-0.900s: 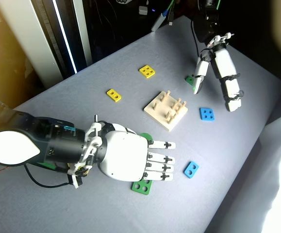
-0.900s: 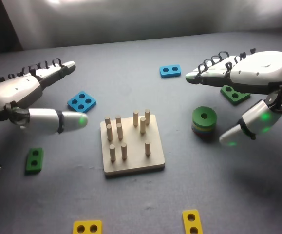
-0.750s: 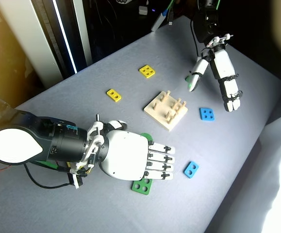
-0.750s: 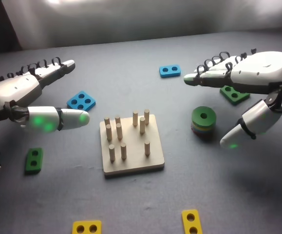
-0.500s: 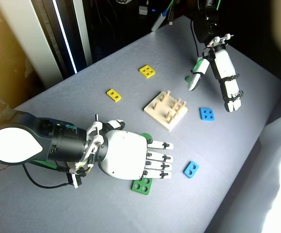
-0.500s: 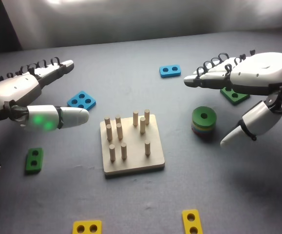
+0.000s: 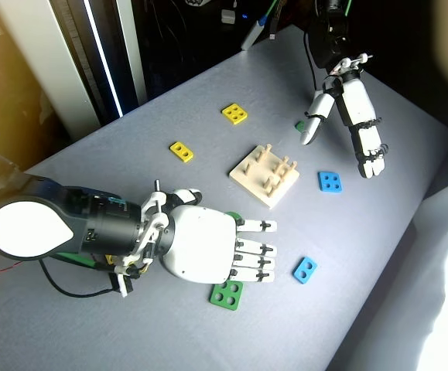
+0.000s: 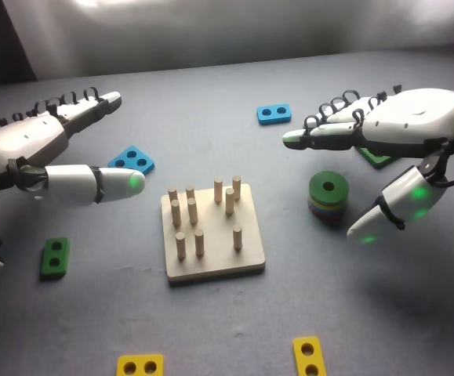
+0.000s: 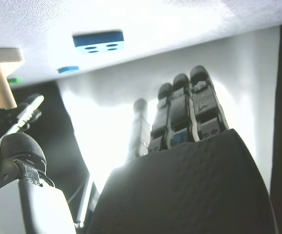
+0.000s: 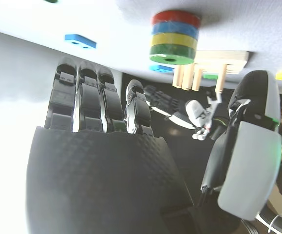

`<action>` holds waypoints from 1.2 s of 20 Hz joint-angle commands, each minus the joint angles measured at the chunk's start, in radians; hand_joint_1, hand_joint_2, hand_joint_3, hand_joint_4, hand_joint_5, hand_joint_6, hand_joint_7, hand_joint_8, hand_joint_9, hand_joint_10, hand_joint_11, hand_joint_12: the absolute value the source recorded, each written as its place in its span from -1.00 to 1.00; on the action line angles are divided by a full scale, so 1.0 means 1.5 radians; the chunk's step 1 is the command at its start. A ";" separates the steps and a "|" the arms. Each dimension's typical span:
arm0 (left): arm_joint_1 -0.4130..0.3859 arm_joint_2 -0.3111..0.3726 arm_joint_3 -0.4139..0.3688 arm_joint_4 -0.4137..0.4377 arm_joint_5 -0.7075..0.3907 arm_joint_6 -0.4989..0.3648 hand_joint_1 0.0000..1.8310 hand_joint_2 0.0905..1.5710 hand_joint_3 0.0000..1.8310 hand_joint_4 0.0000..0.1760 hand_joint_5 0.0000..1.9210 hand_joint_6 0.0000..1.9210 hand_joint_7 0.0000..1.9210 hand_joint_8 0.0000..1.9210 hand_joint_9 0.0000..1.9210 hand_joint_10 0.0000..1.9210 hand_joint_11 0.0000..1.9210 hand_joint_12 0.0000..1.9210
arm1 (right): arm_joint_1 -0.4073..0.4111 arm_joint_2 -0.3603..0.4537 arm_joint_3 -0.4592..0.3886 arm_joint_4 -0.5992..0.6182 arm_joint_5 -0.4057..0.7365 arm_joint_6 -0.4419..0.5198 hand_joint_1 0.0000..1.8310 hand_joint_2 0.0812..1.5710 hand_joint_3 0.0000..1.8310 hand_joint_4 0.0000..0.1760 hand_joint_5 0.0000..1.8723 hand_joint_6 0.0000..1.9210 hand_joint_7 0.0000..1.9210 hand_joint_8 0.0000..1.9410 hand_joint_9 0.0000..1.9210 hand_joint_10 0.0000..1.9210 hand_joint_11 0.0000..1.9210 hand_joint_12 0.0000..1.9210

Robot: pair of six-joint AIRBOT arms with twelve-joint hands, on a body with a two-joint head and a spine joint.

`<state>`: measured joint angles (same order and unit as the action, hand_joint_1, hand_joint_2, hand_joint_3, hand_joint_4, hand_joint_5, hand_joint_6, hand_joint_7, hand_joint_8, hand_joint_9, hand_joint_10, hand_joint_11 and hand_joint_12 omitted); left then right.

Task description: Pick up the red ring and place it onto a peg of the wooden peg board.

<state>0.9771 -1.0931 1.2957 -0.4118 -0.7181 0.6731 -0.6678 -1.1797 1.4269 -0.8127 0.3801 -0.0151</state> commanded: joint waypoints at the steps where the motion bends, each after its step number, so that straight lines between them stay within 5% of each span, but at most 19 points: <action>1: -0.006 0.003 0.004 0.000 -0.078 -0.004 -0.67 0.11 -1.00 1.00 -1.00 -1.00 -1.00 -1.00 -1.00 -1.00 -1.00 -1.00 | 0.011 0.002 0.001 0.019 0.046 0.006 -0.31 -0.02 -0.97 1.00 -1.00 -1.00 -1.00 -1.00 -1.00 -1.00 -0.96 -0.97; 5: -0.007 0.003 0.004 0.000 -0.079 -0.004 -0.66 0.12 -1.00 1.00 -1.00 -1.00 -1.00 -1.00 -1.00 -1.00 -1.00 -1.00 | 0.011 0.001 0.001 0.019 0.044 0.006 -0.33 -0.01 -1.00 0.88 -1.00 -1.00 -1.00 -1.00 -1.00 -1.00 -1.00 -0.84; 10: -0.008 0.002 0.004 0.003 -0.079 -0.005 -0.66 0.12 -1.00 1.00 -1.00 -1.00 -1.00 -1.00 -1.00 -1.00 -1.00 -1.00 | 0.010 0.000 0.004 0.015 0.035 0.006 -0.33 -0.01 -1.00 0.39 -1.00 -1.00 -1.00 -1.00 -1.00 -1.00 -1.00 -0.92; 12: -0.008 0.003 0.004 0.003 -0.079 -0.005 -0.68 0.12 -1.00 0.96 -1.00 -1.00 -1.00 -1.00 -1.00 -1.00 -1.00 -1.00 | 0.007 -0.008 0.013 0.015 0.029 0.006 -0.30 0.03 -0.99 0.60 -1.00 -1.00 -1.00 -1.00 -1.00 -1.00 -1.00 -0.96; 13: -0.008 0.003 0.004 0.003 -0.079 -0.005 -0.67 0.12 -1.00 0.94 -1.00 -1.00 -1.00 -1.00 -1.00 -1.00 -1.00 -1.00 | 0.005 -0.012 0.019 0.015 0.026 0.007 -0.29 0.03 -0.99 0.46 -0.97 -0.99 -1.00 -1.00 -1.00 -1.00 -1.00 -0.96; 14: -0.008 0.003 0.004 0.003 -0.079 -0.005 -0.67 0.14 -0.99 0.84 -1.00 -1.00 -1.00 -1.00 -1.00 -1.00 -1.00 -1.00 | 0.002 -0.016 0.024 0.015 0.024 0.011 -0.28 0.04 -0.99 0.55 -0.97 -0.99 -1.00 -1.00 -1.00 -1.00 -1.00 -0.95; 15: -0.008 0.003 0.004 0.003 -0.079 -0.005 -0.68 0.13 -1.00 0.97 -1.00 -1.00 -1.00 -1.00 -1.00 -1.00 -1.00 -1.00 | -0.002 -0.023 0.033 0.015 0.024 0.019 -0.28 0.07 -0.98 0.61 -0.97 -0.99 -1.00 -1.00 -1.00 -1.00 -1.00 -0.95; 20: -0.008 0.002 0.004 0.004 -0.078 -0.005 -0.68 0.12 -1.00 0.98 -1.00 -1.00 -1.00 -1.00 -1.00 -1.00 -1.00 -1.00 | -0.012 -0.039 0.051 0.015 0.021 0.037 -0.25 0.10 -0.99 0.07 -0.85 -0.97 -1.00 -1.00 -1.00 -1.00 -0.92 -0.96; 21: -0.008 0.002 0.004 0.004 -0.078 -0.005 -0.69 0.12 -1.00 1.00 -1.00 -1.00 -1.00 -1.00 -1.00 -1.00 -1.00 -1.00 | -0.012 -0.040 0.051 0.015 0.021 0.037 -0.26 0.12 -1.00 0.04 -0.84 -0.98 -1.00 -1.00 -1.00 -1.00 -0.99 -0.78; 24: -0.009 0.002 0.005 0.004 -0.078 -0.005 -0.70 0.11 -1.00 1.00 -1.00 -1.00 -1.00 -1.00 -1.00 -1.00 -1.00 -1.00 | -0.016 -0.045 0.051 0.015 0.022 0.040 -0.24 0.13 -1.00 -0.05 -0.77 -0.98 -0.99 -1.00 -1.00 -1.00 -1.00 -0.99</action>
<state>0.9749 -1.0931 1.2957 -0.4088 -0.7177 0.6727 -0.6964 -1.2427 1.5017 -0.8150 0.3462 0.0322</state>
